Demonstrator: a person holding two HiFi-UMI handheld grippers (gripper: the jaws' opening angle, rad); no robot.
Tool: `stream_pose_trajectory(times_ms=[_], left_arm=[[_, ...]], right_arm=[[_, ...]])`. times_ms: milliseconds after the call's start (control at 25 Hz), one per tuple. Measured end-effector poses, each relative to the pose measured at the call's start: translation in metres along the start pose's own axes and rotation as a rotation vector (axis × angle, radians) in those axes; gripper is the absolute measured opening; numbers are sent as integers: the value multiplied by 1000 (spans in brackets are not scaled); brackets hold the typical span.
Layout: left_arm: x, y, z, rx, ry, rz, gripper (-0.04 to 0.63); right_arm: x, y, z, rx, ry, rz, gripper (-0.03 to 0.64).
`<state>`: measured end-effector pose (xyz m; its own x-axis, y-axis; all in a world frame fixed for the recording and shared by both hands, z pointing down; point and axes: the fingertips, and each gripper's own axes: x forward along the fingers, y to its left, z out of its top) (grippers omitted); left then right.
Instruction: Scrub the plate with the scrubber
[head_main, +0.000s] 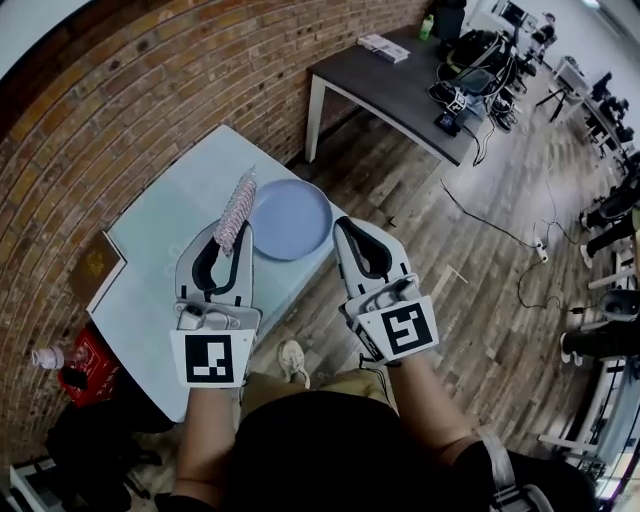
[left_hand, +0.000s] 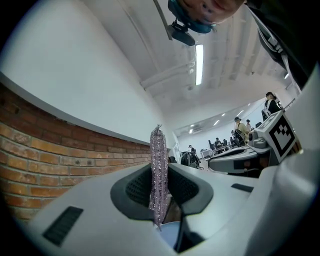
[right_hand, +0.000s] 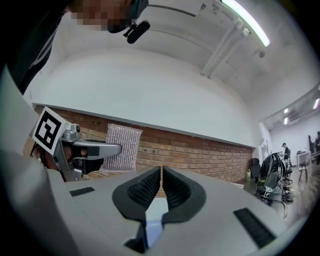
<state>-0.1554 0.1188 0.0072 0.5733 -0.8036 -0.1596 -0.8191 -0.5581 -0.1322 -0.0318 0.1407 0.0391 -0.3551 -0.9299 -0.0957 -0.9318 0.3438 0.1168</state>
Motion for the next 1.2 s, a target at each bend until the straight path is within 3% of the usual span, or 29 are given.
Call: stream_pose_trajectory(times_ms=[200, 480, 880, 1200], left_arm=[[42, 30, -26, -67, 30, -17, 80], [70, 37, -90, -137, 97, -23, 80], [116, 16, -159, -173, 224, -12, 80], [156, -28, -218, -185, 348, -25, 80]], right_arm=[[41, -14, -19, -5, 63, -30, 43], [68, -35, -74, 11, 154, -38, 43], [97, -85, -160, 96, 270, 16, 43], [102, -129, -258, 202, 443, 60, 44]])
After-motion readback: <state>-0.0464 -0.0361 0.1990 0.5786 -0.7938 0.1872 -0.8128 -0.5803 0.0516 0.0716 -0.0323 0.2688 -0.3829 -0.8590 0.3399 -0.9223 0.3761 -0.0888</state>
